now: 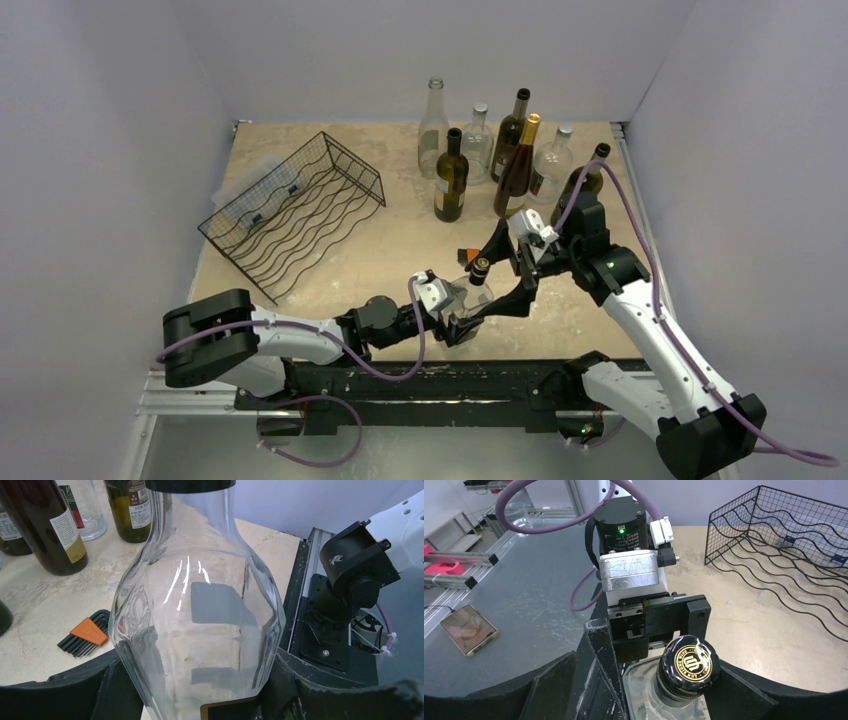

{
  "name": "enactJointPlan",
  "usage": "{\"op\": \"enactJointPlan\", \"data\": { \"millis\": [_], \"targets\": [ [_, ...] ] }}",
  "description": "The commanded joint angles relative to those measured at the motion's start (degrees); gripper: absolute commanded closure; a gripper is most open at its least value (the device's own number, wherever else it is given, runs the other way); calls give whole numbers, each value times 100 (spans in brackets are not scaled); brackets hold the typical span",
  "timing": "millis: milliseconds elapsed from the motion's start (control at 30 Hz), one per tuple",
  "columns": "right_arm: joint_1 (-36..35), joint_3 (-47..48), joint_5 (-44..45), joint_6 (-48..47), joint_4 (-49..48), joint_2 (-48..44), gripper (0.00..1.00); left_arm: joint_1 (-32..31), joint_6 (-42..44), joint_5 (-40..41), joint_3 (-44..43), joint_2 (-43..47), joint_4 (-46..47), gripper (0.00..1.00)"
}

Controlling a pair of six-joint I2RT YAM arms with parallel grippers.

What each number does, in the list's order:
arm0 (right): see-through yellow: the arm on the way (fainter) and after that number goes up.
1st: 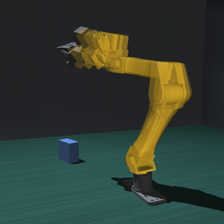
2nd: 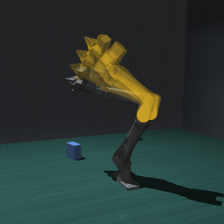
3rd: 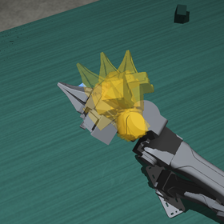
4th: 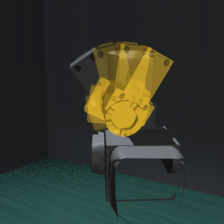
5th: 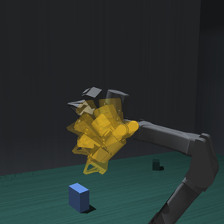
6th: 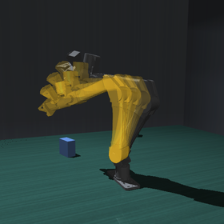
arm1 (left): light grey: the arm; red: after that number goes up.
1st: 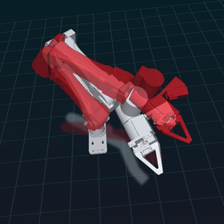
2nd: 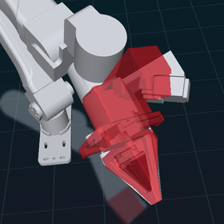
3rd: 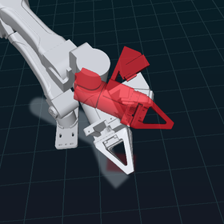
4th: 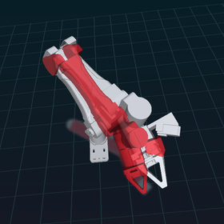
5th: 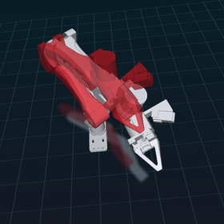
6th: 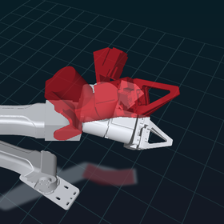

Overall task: Take the wine bottle off the wine rack
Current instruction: Place the wine bottle at the center of the board.

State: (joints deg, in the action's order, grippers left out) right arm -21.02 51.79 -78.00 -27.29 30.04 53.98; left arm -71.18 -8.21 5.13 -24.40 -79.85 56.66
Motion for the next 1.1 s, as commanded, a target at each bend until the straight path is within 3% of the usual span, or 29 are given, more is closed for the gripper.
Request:
{"op": "enactJointPlan", "data": {
  "millis": [0,233,400,533,600,900,1000,1067],
  "targets": [
    [35,-104,-328,528,-562,-25,13,-45,-175,-119,-471,9,1411,100],
    [104,-385,-389,1363,-1446,-76,37,-45,-223,-136,-517,-87,1526,100],
    [165,-586,-773,2292,-2382,-54,69,-45,-263,-135,-530,-118,1559,100],
    [316,-636,-979,2549,-2699,-90,88,-45,-346,-77,-498,-133,1555,100],
    [397,-644,-1033,2561,-2748,-125,100,-45,-420,-58,-489,-157,1550,91],
    [891,-565,-940,2540,-2705,-371,100,-45,-740,62,-448,-281,1483,16],
    [1137,-513,-919,2463,-2595,-405,100,-45,-734,117,-379,-193,1387,3],
    [1272,-480,-904,2408,-2511,-413,100,-45,-693,154,-318,-71,1260,0]
  ]
}}
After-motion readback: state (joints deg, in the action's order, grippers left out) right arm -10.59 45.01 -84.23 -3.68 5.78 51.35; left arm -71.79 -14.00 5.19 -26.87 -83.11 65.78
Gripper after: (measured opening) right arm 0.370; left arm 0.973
